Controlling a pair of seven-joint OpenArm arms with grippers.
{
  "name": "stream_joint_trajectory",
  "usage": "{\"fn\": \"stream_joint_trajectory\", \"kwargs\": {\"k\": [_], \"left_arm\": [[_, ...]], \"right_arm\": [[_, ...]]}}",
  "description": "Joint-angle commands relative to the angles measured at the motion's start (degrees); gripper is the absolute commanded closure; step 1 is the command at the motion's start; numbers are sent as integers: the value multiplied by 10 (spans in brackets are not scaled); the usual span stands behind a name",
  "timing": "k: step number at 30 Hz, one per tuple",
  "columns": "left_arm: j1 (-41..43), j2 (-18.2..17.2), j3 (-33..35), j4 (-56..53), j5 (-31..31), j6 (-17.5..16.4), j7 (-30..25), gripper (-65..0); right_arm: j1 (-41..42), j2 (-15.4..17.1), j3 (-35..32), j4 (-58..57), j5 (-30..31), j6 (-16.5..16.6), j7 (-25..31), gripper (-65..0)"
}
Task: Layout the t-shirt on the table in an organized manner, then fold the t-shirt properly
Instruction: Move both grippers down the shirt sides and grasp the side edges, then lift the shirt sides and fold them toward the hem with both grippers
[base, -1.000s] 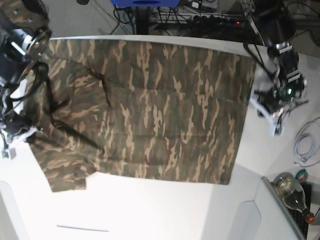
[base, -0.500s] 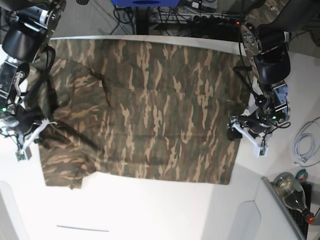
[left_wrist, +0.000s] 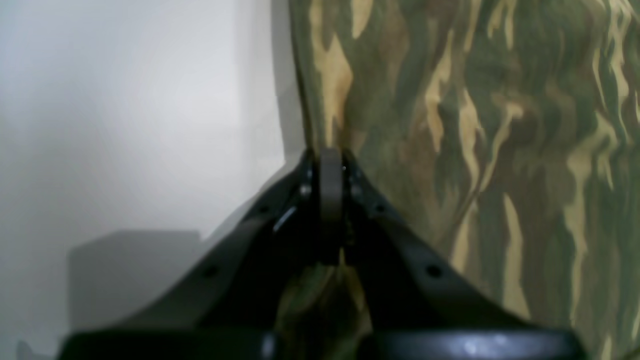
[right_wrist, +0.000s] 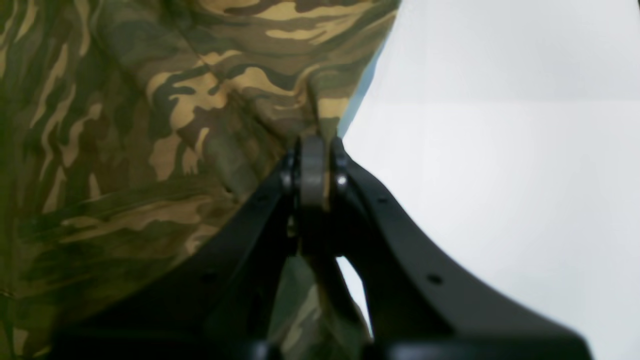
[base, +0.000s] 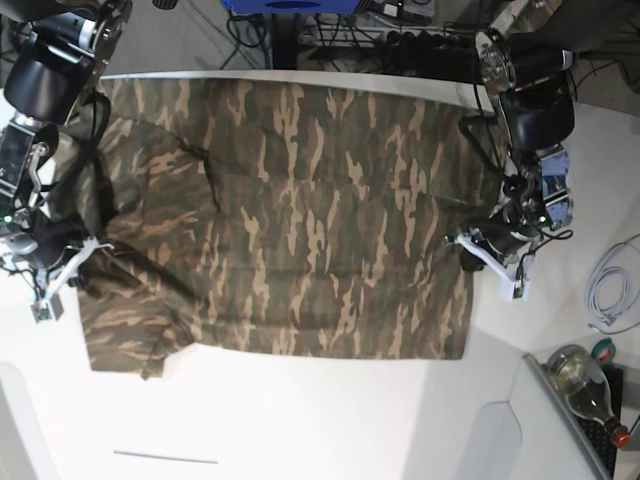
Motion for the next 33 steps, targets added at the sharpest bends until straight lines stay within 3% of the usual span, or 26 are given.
{"fn": "stream_joint_trajectory", "kwargs": {"k": [1,8,14,21,31,33], "left_arm": [[-9,-5,0,27,1,2,16,0],[57,14,0,246,-1,2,153,0],[111,32,0,363,-5,2,275,0],[182,43,-4,463,-5,2,344,0],[221,43,-5,472,-1,2,374,0],[222,40,-8,472,-1,2,385,-135]], "right_arm": [[12,6,-1,9,7,1,13,0],[12,6,-1,9,7,1,13,0],[12,5,-1,9,7,1,13,0],[13,5,-1,-25,7,1,13,0],[13,-10,-1,-25,7,1,13,0],[14,-10,-1,-25,7,1,13,0]]}}
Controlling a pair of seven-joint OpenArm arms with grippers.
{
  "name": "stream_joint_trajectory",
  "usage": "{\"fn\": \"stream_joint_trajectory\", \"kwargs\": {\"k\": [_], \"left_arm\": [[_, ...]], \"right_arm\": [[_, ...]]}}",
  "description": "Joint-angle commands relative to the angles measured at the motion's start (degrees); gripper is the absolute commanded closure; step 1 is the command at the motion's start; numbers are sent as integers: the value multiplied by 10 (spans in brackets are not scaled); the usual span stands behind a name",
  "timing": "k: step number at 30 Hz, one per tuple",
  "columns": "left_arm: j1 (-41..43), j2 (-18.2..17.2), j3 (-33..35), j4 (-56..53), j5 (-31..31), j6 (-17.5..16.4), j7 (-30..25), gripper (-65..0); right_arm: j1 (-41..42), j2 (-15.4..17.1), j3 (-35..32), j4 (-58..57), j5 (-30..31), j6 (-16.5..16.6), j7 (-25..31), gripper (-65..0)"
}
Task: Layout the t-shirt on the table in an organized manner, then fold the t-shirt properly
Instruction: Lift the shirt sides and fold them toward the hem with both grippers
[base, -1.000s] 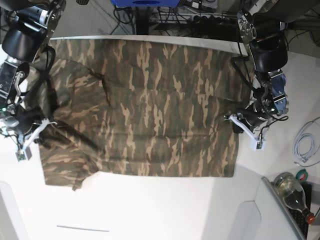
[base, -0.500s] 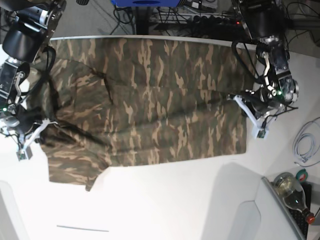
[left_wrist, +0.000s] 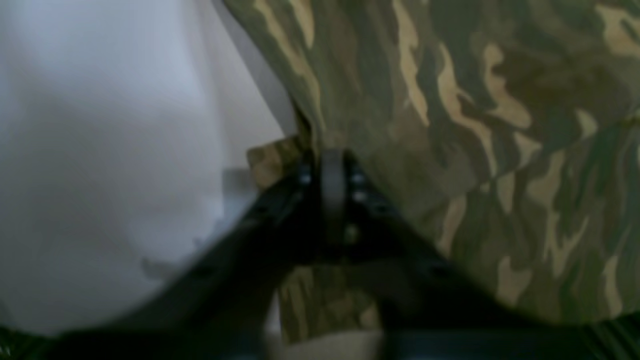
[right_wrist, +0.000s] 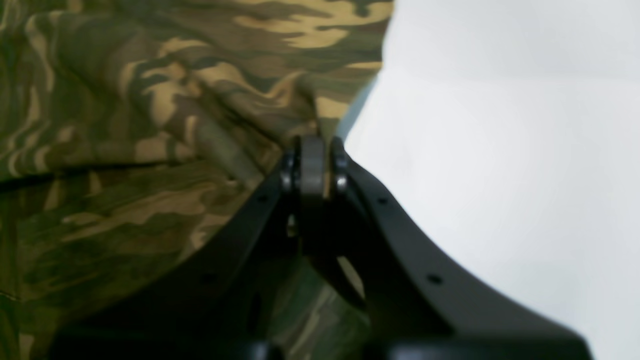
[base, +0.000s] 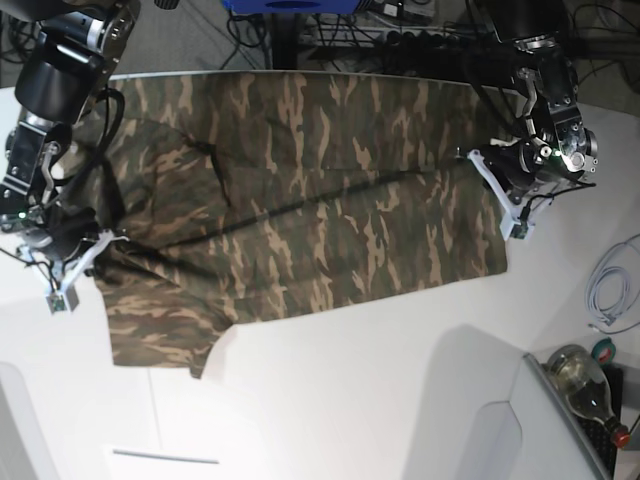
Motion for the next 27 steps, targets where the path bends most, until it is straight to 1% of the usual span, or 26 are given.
{"fn": "stream_joint_trajectory", "kwargs": {"k": [1,3,4,5,8,11,13,17,19,23,24,27], "left_arm": [[-1,-7,-15,12,-1,4,0,-227],[5,-6,-48,23,-6,4,4,-362],[7,-5,-62,34,-6,4,3,-395],[7,-5,-78,46,-6,4,2,-406],[-8,-8,-122,57,-6,2,-3,-380],[-61,-20,-125,23,0,1,-38,-375],[-95,-34,-116,-36,-5,1,-79,-380],[-152,-54,-72,-176,1,3,-187,-383],[-181,-62,-60,-250,0,4,-223,-378],[-219,-70,-61,-351,0,5,-272,-375],[-225,-70,-61,-365,-1,14,-284,-375],[-231,-70,-58,-399,0,55,-330,-375]], "right_arm": [[12,7,0,10,7,1,12,0],[13,7,0,10,7,1,12,0],[13,7,0,10,7,1,12,0],[13,7,0,10,7,1,12,0],[13,7,-1,10,7,1,12,0],[14,7,-1,13,7,1,12,0],[14,7,-1,14,7,1,12,0],[14,7,-1,14,7,1,12,0],[14,8,-1,14,7,1,12,0],[14,11,-1,14,7,1,12,0],[14,11,-1,14,7,1,12,0],[14,12,-1,14,7,1,12,0]]}}
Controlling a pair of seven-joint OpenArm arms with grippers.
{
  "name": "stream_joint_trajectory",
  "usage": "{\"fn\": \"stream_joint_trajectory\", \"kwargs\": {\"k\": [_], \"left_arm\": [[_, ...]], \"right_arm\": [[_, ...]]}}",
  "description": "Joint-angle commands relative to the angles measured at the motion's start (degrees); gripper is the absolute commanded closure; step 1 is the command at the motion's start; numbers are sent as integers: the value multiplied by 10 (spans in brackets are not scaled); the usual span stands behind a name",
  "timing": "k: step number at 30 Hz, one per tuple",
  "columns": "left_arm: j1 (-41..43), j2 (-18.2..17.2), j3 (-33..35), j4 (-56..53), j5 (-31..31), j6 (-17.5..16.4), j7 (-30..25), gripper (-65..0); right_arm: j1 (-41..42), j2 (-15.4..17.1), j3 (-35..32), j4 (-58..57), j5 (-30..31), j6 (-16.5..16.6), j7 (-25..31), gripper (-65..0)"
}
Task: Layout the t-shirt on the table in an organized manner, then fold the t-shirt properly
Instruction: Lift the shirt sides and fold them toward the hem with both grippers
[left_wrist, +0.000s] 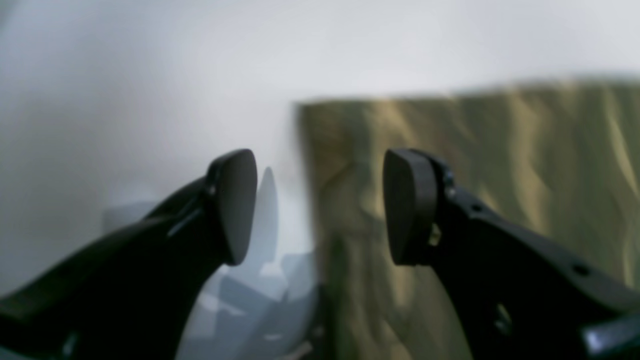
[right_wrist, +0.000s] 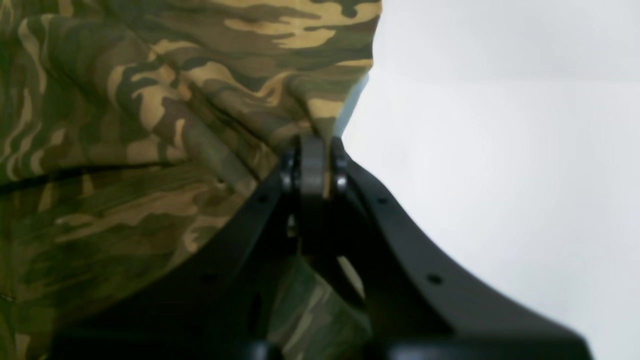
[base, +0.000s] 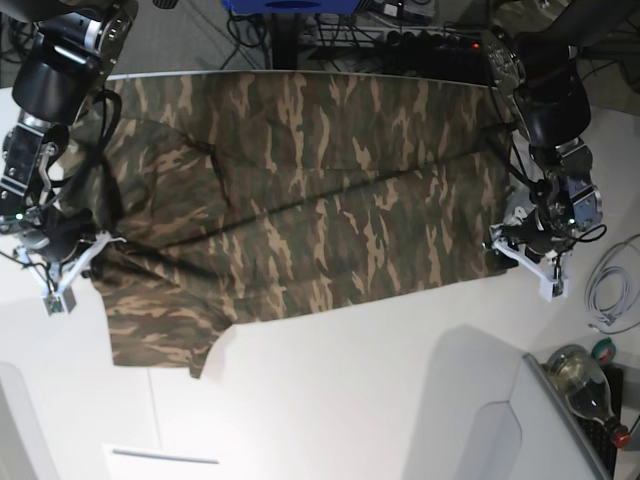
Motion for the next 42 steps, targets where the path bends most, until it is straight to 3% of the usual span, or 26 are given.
{"fn": "stream_joint_trajectory", "kwargs": {"k": [1,8,14,16,19,26,32,37,42], "left_arm": [[-12,-6,3,-4,-4,5,-19,-375],[-52,-14,3,-116,-3,12,-76,-375],[-74,-14,4,-167,-3,11,-89,-357],[-75,-13,4,-171,-3,9,-89,-262],[-76,-11,4,-172,-3,9,-89,0],[-121,-14,41,-168,-8,8,-86,0],[-157,-11,105,-131,-9,9,-84,0],[-190,-7,112,-114,-9,9,-57,0],[-197,-2,112,-85,-9,9,-55,0]], "right_arm": [[13,7,0,12,7,1,13,0],[13,7,0,12,7,1,14,0],[14,7,0,10,7,1,15,0],[14,7,0,7,7,1,15,0],[21,7,0,4,7,1,16,0],[70,25,0,-71,7,1,24,0],[116,63,-1,-148,6,1,84,0],[145,94,-1,-192,6,1,126,0],[146,104,-1,-194,6,1,184,0]]}}
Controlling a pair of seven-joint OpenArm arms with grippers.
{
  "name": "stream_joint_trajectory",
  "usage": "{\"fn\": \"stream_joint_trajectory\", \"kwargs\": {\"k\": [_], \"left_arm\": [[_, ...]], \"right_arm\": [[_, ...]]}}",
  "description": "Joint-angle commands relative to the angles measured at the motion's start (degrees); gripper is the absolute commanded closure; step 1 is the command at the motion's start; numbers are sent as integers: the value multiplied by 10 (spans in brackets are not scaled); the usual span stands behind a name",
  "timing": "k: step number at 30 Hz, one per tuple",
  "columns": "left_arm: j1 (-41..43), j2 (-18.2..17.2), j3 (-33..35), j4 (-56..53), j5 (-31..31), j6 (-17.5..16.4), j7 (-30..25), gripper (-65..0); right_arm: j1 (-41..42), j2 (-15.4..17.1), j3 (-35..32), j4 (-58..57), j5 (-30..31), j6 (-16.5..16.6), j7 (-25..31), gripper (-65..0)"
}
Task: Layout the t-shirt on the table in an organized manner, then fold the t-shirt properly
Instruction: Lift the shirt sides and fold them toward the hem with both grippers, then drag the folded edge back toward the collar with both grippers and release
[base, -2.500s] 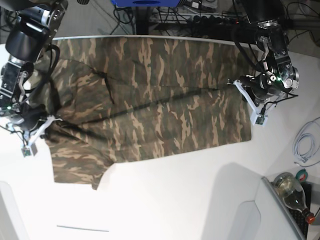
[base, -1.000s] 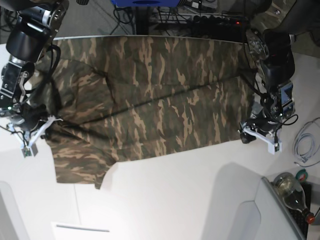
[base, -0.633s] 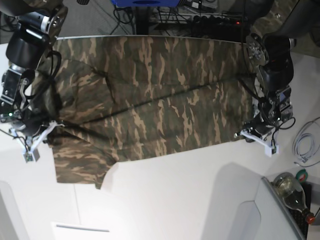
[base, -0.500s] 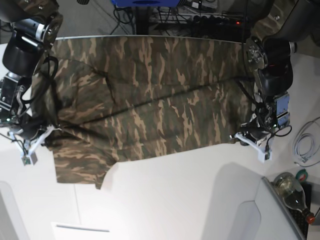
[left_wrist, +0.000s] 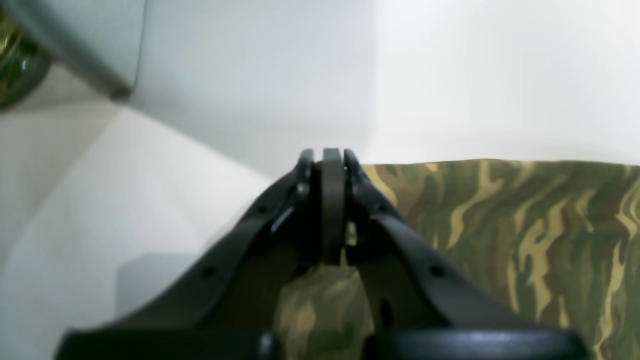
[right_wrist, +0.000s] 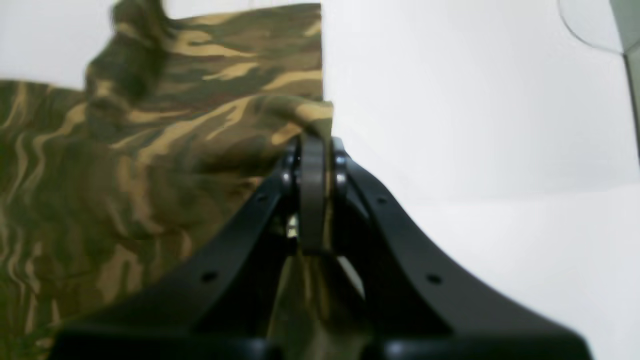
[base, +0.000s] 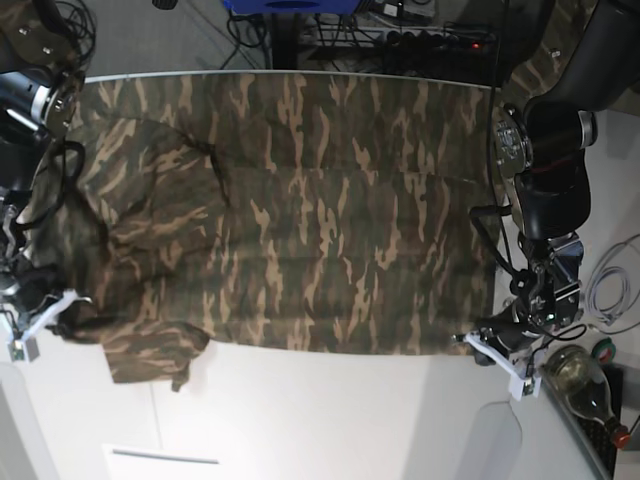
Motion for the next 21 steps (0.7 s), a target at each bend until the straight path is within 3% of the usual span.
{"fn": "stream_joint_trajectory", "kwargs": {"k": [1,8,15,21], "left_arm": [[-21,-6,0,21,-5,-2,-13,0],[-18,0,-5,64,-6,-3,-12,0],[5,1,-1,74,-7,-3,-12,0],[54,-1,0,74,-93,-4,-11,0]], "right_arm": [[17,19,1,7,10,1,19,0],[18,26,1,-9,10,1,25,0],[14,52,-39,-73,10,1,79,0],[-1,53,-48,-85,10,1,80,0]]}}
